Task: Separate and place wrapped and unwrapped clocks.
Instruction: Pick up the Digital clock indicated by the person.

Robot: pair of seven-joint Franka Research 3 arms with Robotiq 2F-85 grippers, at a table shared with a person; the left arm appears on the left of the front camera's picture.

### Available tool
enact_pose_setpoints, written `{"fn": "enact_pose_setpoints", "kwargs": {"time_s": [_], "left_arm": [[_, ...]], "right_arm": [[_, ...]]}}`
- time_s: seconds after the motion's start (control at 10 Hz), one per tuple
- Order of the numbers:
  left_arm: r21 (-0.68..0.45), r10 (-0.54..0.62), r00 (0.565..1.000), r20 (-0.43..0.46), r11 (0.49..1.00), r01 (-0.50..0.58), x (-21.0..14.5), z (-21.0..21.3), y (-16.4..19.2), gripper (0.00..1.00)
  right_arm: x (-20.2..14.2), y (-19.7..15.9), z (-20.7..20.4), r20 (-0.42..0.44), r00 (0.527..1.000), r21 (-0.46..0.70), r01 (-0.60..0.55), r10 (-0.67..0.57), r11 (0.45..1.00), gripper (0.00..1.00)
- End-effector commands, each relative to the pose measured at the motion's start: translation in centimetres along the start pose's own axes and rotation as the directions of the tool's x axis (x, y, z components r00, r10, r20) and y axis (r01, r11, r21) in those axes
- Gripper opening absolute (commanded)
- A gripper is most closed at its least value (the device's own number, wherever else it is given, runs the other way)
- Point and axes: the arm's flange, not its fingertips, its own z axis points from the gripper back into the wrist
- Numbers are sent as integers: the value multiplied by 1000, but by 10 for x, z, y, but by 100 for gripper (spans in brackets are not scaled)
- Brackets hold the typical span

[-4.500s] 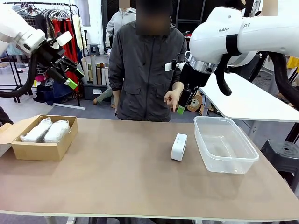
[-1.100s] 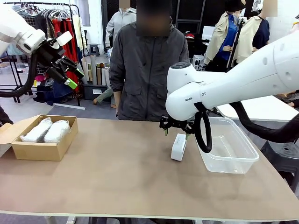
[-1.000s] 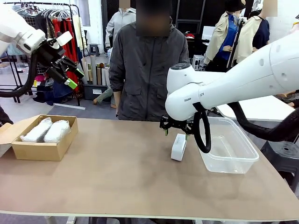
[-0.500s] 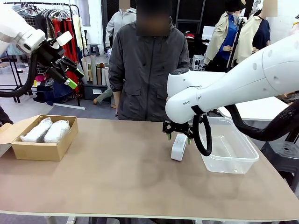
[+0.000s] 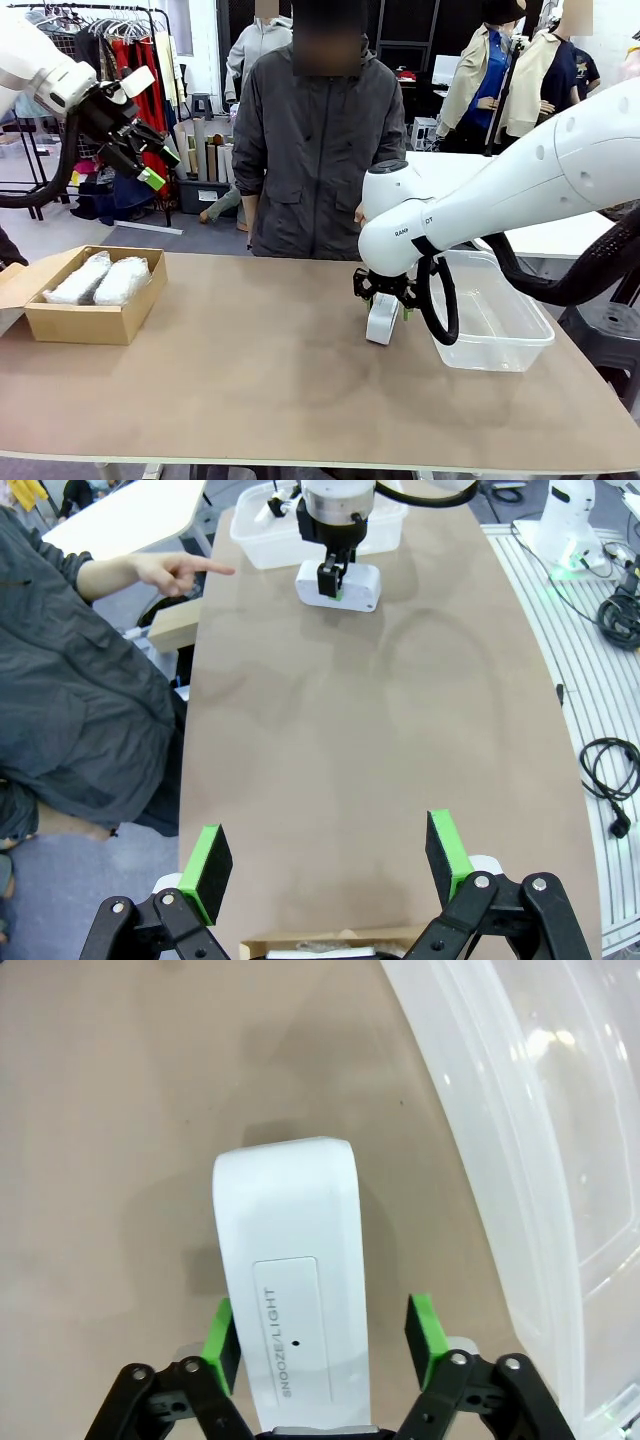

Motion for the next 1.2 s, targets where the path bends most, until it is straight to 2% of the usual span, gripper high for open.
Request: {"fn": "enact_pose_setpoints", "kwargs": {"time_s": [0.0, 0.2, 0.6, 1.0, 1.1], "left_arm": [[-1, 3, 1000, -14, 1000, -3, 0, 2, -1, 100], [-1, 3, 1000, -14, 1000, -3, 0, 2, -1, 100], [-1, 3, 1000, -14, 1000, -3, 0, 2, -1, 100], [-1, 3, 1000, -14, 1000, -3, 0, 2, -1, 100], [-1, 3, 1000, -14, 1000, -3, 0, 2, -1, 100]], "right_arm": [[0, -9, 0, -12, 1000, 42, -13, 13, 999, 36], [0, -8, 0, -12, 1000, 47, -24, 25, 999, 0], [-9, -11, 28, 25, 996, 129, -86, 84, 988, 0], [-36, -2, 108, 27, 929, 183, -367, 369, 912, 0], [-44, 2, 124, 53, 911, 189, -411, 409, 892, 0]]}}
